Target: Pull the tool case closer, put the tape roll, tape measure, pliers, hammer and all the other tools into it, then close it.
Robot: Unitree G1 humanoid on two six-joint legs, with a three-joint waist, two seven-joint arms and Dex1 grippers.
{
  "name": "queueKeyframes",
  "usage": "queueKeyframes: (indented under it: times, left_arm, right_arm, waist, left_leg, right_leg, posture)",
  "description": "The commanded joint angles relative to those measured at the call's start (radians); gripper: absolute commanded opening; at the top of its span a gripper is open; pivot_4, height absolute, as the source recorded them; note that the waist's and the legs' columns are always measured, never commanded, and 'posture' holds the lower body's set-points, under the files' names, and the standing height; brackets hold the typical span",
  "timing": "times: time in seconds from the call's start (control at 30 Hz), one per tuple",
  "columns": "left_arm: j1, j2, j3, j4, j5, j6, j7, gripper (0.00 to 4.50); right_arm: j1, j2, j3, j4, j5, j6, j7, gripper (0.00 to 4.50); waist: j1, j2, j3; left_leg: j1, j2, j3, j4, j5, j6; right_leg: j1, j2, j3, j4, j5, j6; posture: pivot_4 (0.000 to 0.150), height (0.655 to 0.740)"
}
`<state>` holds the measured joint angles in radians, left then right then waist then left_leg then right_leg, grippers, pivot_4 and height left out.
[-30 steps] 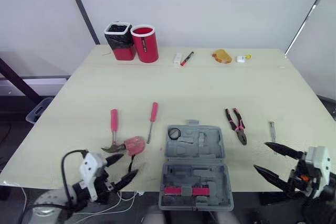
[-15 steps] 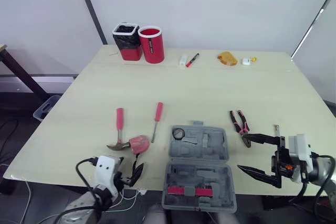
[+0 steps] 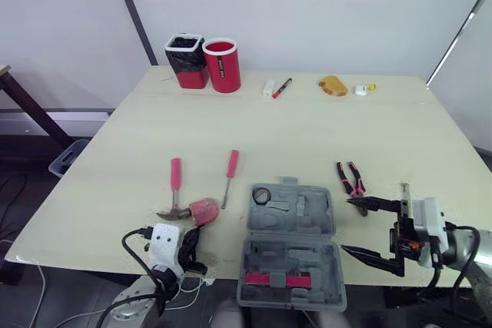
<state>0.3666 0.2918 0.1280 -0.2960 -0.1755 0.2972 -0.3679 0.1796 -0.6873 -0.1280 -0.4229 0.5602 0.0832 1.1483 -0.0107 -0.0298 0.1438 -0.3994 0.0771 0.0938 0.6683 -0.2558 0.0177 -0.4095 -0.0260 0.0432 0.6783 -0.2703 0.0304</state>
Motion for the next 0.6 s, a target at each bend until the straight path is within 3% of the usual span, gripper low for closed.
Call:
queueKeyframes:
  times: [0.03,0.4,0.6]
  left_arm:
    - [0.024,0.019,-0.025,-0.003,0.005,-0.02,-0.034,0.08]
    - [0.136,0.192,-0.07,0.008,0.029,-0.159,-0.23,0.08]
    - [0.176,0.217,-0.073,-0.007,0.013,-0.184,-0.268,0.08]
  right_arm:
    - [0.0,0.002,-0.004,-0.028,0.011,-0.013,-0.001,4.5]
    - [-0.004,-0.011,0.011,-0.042,0.027,-0.004,0.035,4.5]
    - [-0.008,-0.013,0.01,-0.036,0.025,-0.004,0.044,4.5]
  waist:
    - [0.0,0.0,0.0]
    - [-0.002,0.0,0.0]
    - [-0.002,0.0,0.0]
  left_leg:
    - [0.0,0.0,0.0,0.0,0.0,0.0]
    - [0.0,0.0,0.001,-0.001,0.0,0.0]
    - [0.0,0.001,0.001,-0.001,0.0,0.0]
  right_leg:
    - [0.0,0.0,0.0,0.0,0.0,0.0]
    - [0.0,-0.002,-0.001,0.0,0.0,0.0]
    - [0.0,-0.004,-0.001,-0.001,0.0,0.0]
  posture:
    - [0.15,0.74]
    - [0.15,0.74]
    - [0.15,0.74]
